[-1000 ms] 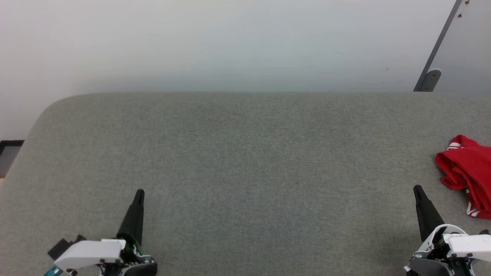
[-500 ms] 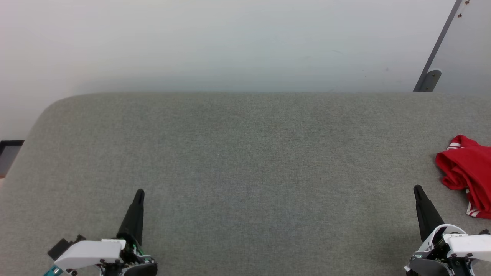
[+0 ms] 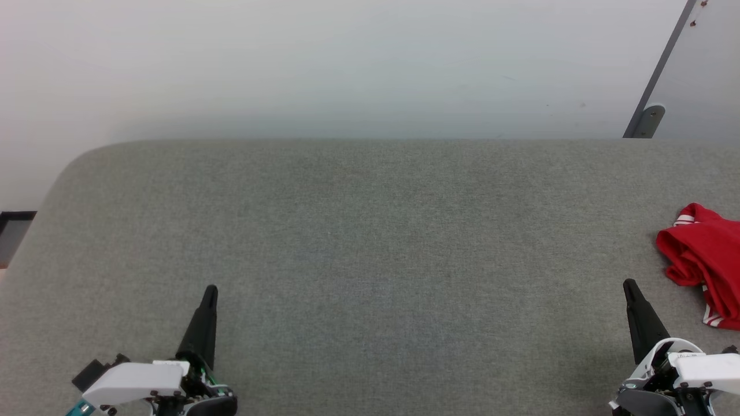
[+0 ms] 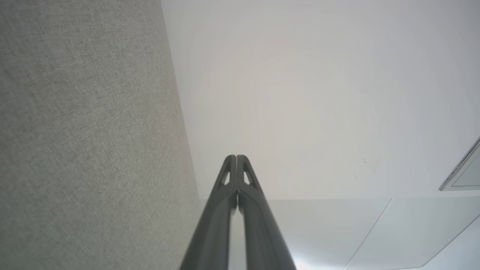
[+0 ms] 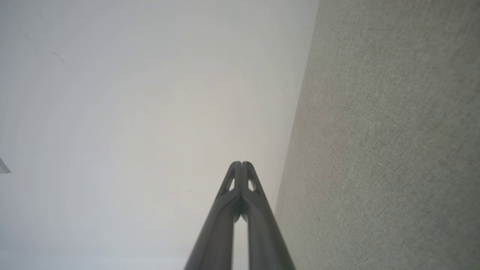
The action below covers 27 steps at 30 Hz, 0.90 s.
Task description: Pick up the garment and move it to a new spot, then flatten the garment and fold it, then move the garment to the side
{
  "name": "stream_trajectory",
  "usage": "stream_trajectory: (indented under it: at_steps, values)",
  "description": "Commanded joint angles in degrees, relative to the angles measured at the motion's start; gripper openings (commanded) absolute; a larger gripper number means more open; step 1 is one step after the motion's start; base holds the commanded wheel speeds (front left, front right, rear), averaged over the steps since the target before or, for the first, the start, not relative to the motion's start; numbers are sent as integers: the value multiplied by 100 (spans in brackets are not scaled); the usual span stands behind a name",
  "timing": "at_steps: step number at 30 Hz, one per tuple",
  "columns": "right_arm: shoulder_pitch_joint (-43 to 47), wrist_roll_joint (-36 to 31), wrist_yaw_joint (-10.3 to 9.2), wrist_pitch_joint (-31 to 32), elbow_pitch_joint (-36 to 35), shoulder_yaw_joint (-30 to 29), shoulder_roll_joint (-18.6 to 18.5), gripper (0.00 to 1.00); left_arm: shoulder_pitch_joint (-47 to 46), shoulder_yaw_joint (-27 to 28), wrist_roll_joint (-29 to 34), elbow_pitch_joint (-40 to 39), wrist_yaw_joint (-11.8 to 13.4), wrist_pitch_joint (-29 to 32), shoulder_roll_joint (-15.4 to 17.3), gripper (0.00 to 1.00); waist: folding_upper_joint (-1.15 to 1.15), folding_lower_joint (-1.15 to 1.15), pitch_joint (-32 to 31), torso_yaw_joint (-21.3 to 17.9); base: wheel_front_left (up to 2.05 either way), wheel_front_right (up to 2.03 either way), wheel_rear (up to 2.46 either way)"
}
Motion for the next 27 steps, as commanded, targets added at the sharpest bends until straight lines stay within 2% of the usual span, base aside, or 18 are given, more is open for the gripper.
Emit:
stream_trajectory:
  at_steps: [1, 27]
  values:
    - [-11, 23, -6, 12, 1, 2, 18, 0, -59, 17, 20, 7, -20, 1, -12, 0, 0, 0, 0, 0, 0, 0, 0]
    - [-11, 24, -6, 11, 1, 2, 18, 0, -60, 31, 33, 8, -20, 10, -21, 0, 0, 0, 0, 0, 0, 0, 0]
